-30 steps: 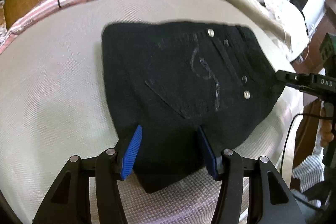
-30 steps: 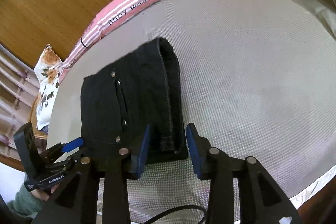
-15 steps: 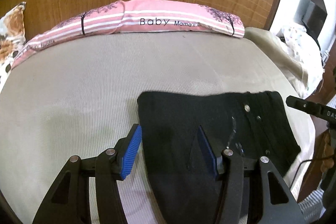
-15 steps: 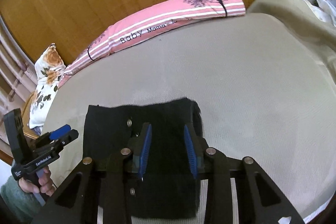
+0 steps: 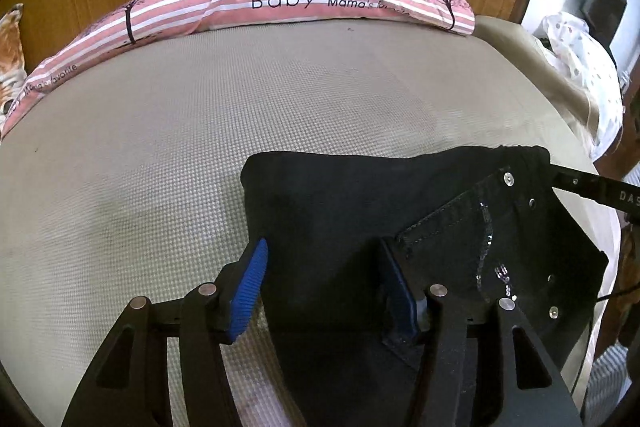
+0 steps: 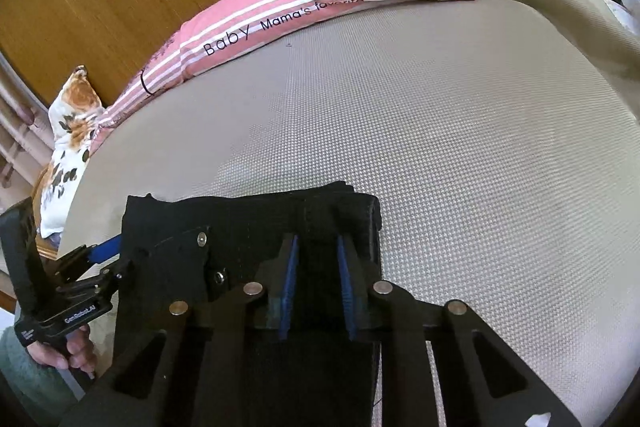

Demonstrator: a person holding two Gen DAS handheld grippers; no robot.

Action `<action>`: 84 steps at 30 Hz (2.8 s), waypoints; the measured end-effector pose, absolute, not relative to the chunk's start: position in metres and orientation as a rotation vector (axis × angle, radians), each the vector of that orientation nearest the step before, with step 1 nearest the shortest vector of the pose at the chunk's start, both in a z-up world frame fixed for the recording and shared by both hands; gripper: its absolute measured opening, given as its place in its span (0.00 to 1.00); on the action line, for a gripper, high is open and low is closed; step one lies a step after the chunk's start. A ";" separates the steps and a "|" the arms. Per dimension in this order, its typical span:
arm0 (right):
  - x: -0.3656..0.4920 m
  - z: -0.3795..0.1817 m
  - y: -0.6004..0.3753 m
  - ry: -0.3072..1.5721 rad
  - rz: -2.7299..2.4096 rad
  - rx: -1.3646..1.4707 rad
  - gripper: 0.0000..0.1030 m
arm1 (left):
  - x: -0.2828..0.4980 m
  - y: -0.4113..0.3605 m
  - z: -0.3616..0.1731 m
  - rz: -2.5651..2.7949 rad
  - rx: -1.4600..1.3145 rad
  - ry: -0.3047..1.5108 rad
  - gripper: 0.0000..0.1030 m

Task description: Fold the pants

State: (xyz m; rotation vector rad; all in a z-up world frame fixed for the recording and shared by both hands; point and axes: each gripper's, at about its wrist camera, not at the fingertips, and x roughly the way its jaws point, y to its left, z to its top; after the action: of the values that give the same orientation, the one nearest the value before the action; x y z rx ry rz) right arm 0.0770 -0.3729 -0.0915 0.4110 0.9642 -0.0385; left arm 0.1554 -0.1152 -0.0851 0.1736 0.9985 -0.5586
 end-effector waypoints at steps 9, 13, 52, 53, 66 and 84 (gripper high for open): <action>0.072 -0.082 -0.370 0.959 -0.012 0.418 0.28 | 0.152 -0.114 -0.079 -0.523 0.170 1.008 0.59; 0.064 -0.077 -0.369 0.960 0.004 0.410 0.36 | 0.144 -0.111 -0.075 -0.513 0.185 1.015 0.59; 0.020 -0.142 -0.433 1.072 0.284 0.833 0.57 | 0.122 -0.052 -0.101 -0.633 -0.258 1.338 0.61; 0.022 -0.144 -0.434 1.070 0.295 0.844 0.57 | 0.123 -0.052 -0.102 -0.637 -0.266 1.341 0.61; 0.049 -0.163 -0.427 1.073 0.449 0.933 0.31 | 0.133 -0.058 -0.106 -0.716 -0.312 1.322 0.64; 0.048 -0.160 -0.413 1.051 0.429 0.902 0.28 | 0.134 -0.073 -0.105 -0.622 -0.205 1.245 0.45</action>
State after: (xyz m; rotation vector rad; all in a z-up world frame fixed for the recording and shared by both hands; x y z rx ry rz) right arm 0.0480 -0.4127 -0.1601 0.9022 1.0514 0.4290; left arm 0.1339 -0.0729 -0.1049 -0.2052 1.2453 -0.6220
